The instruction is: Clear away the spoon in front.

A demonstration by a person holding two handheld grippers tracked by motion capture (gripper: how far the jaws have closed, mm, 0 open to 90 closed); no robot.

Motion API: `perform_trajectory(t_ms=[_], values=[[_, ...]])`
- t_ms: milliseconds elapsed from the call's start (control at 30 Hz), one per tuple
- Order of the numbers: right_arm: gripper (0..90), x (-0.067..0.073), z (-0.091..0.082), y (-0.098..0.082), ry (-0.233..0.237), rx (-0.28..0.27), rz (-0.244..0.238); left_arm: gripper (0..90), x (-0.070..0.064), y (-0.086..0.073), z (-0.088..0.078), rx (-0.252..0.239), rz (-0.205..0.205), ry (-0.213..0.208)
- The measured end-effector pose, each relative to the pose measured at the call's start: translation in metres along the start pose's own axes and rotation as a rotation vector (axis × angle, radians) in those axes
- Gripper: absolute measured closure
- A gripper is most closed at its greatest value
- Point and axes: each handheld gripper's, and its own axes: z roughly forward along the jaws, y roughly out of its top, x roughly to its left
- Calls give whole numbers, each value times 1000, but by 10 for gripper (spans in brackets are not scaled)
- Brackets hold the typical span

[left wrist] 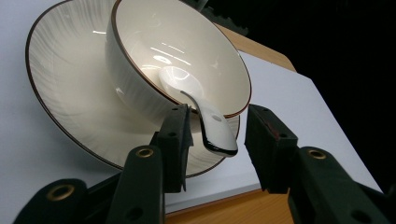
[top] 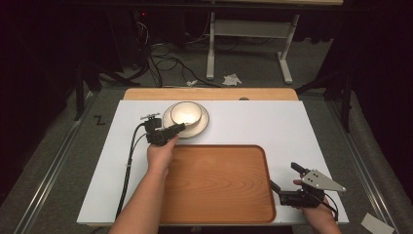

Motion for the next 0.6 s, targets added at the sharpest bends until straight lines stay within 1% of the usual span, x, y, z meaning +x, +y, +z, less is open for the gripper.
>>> perform_trajectory(t_ms=[33, 67, 133, 267, 300, 400, 467, 600], values=[[18, 0, 0, 0, 3, -1, 1, 624, -1, 0, 2, -2, -3, 0], [18, 0, 0, 0, 0, 1, 4, 632, -1, 1, 4, 7, 7, 8], [18, 0, 0, 0, 0, 1, 5, 649, -2, 2, 7, 13, 8, 13], [18, 0, 0, 0, 3, -2, 2, 681, 0, 1, 11, 31, -14, 22], [18, 0, 0, 0, 3, -2, 2, 681, 0, 1, 11, 31, -14, 22], [18, 0, 0, 0, 4, -1, 2, 693, 1, 0, 13, 40, -35, 3], [18, 0, 0, 0, 2, 0, 4, 710, 2, 0, 15, 45, -44, 7], [18, 0, 0, 0, 5, 3, 3, 735, 3, 0, 15, 46, -55, -4]])
